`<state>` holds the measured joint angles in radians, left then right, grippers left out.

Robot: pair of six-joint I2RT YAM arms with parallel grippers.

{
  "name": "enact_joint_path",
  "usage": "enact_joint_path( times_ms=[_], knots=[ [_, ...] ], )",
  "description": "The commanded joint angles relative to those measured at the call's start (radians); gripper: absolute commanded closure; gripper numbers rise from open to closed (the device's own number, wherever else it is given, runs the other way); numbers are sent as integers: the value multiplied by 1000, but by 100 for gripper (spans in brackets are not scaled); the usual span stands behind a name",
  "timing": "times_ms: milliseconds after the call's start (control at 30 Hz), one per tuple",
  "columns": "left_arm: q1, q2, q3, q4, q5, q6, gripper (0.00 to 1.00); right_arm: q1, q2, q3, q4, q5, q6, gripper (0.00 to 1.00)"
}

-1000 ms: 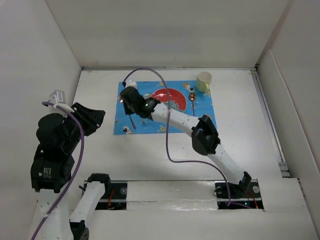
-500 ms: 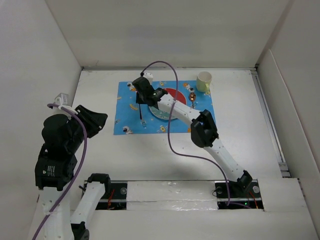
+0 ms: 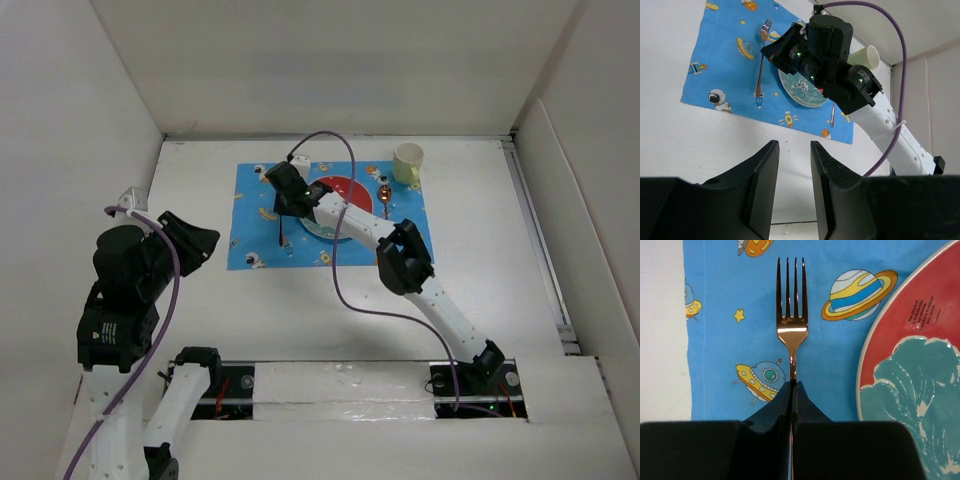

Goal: Set the dinner table for one person

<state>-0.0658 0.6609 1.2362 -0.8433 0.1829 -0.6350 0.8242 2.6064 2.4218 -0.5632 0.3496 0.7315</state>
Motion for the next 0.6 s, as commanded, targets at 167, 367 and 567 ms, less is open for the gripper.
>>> enact_joint_path(
  times_ms=[167,367,567],
  knots=[
    [-3,2,0,32,-11,12,71,0,11,-52,60,22,51,84],
    [-3,2,20,26,-39,12,69,0,-28,-55,97,-35,25,63],
    [-3,12,51,24,-60,-12,54,0,-210,-61,146,-171,-58,38]
  ],
)
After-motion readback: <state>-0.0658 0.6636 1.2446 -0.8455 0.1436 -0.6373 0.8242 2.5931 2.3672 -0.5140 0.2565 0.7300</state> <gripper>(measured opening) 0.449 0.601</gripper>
